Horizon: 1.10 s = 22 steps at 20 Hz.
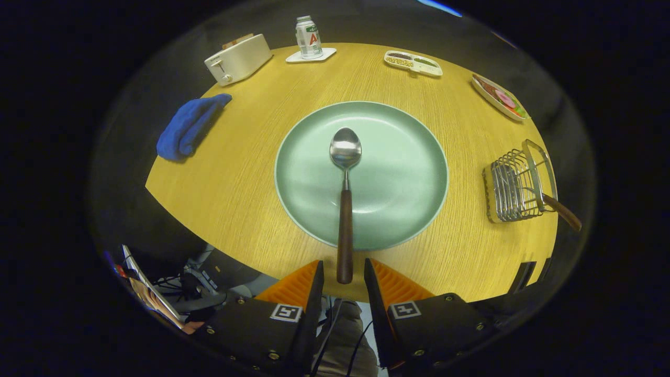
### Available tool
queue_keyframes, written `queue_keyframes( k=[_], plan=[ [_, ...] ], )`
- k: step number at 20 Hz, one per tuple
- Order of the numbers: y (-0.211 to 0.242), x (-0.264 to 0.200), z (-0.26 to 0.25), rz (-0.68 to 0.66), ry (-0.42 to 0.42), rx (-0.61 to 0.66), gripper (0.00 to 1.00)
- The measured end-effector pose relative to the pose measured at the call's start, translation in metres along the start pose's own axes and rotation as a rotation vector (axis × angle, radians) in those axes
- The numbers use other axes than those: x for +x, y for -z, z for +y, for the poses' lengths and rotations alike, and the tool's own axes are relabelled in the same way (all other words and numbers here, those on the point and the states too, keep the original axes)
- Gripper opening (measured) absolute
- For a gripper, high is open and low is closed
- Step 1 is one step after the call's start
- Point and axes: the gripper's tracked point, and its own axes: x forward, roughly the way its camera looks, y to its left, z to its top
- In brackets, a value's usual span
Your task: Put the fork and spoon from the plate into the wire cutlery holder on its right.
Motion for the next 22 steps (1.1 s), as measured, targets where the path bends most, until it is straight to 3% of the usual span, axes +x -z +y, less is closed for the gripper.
queue_keyframes(
  k=[2,5,7,8,22],
  plan=[
    [-0.003,0.006,0.003,-0.001,-0.001,-0.005,0.47],
    [0.0,0.005,-0.007,-0.011,0.017,-0.011,0.14],
    [-0.005,0.002,-0.013,-0.033,0.028,-0.028,0.14],
    [0.0,0.0,-0.015,-0.019,0.031,-0.053,0.04],
    [-0.01,-0.103,-0.062,-0.032,-0.07,-0.06,0.04]
  ],
)
